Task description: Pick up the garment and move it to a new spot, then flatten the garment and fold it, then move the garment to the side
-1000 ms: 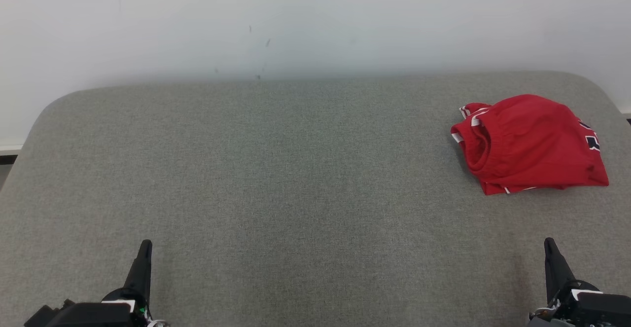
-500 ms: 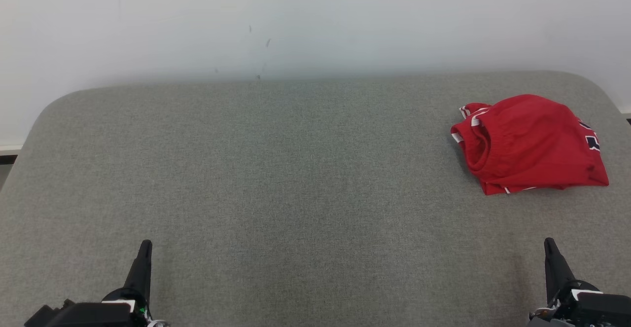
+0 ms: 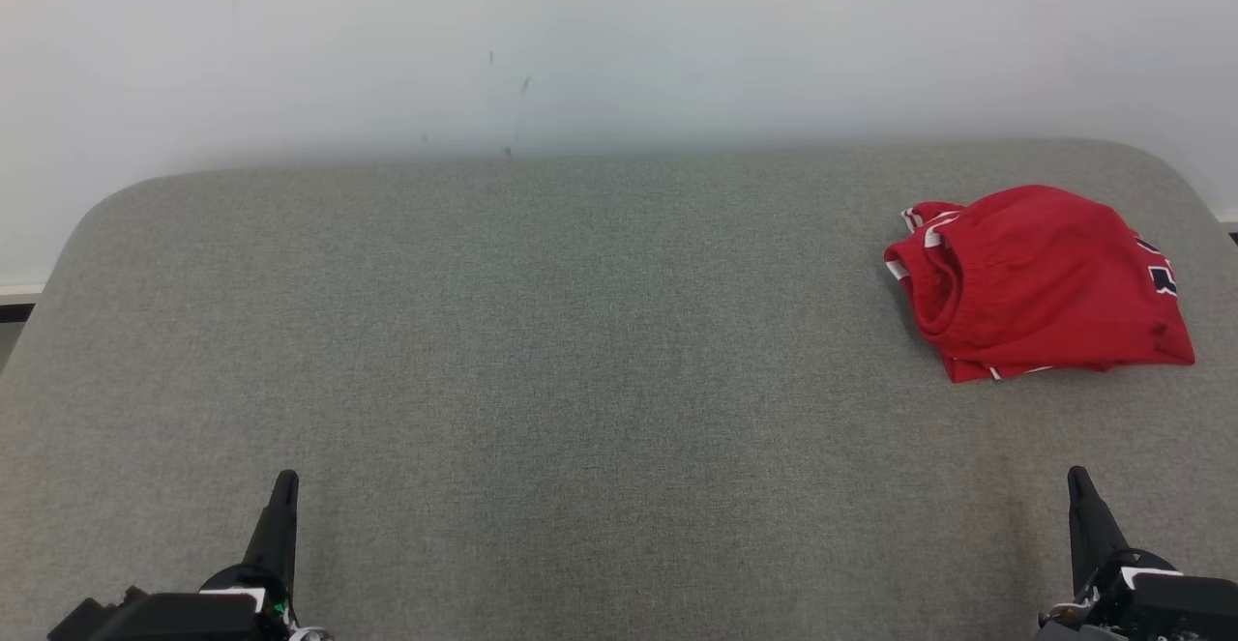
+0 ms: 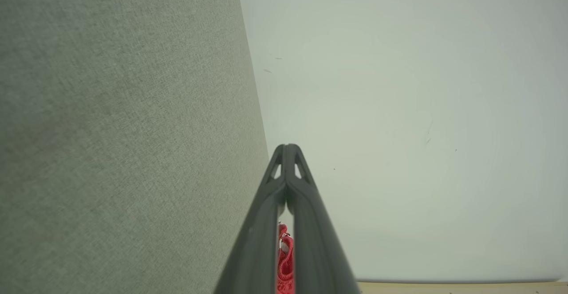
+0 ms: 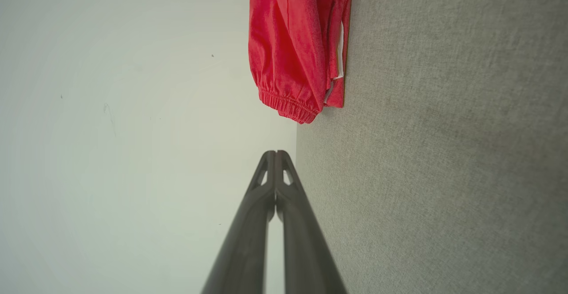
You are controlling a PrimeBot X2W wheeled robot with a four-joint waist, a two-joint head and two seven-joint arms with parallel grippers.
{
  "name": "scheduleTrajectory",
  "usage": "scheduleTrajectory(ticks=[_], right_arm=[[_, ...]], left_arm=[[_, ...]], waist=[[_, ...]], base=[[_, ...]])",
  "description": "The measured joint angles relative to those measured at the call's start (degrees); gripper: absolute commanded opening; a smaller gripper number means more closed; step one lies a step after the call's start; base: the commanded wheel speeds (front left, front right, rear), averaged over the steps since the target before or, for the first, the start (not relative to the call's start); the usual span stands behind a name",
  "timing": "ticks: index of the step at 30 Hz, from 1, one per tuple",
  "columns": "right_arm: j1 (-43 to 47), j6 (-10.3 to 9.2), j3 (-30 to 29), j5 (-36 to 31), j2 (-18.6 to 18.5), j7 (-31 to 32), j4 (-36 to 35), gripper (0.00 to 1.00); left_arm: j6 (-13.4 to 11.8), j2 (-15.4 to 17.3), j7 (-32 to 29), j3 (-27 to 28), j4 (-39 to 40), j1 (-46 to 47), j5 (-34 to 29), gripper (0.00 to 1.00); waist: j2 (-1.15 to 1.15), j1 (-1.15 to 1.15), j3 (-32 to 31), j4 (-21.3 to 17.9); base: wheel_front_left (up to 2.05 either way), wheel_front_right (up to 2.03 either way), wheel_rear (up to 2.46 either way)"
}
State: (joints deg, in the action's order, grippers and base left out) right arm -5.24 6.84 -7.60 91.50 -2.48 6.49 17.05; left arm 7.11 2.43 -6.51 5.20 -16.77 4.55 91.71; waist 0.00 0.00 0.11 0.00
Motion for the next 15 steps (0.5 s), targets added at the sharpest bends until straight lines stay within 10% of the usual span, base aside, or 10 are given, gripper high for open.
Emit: scheduleTrajectory(ticks=[15], right_arm=[[0.0, 0.05, 0.0, 0.0, 0.0, 0.0, 0.01, 0.0]], left_arm=[[0.0, -0.01, 0.0, 0.0, 0.0, 0.0, 0.0, 0.0]], waist=[[0.0, 0.0, 0.0, 0.0]], base=[[0.0, 0.0, 0.0]])
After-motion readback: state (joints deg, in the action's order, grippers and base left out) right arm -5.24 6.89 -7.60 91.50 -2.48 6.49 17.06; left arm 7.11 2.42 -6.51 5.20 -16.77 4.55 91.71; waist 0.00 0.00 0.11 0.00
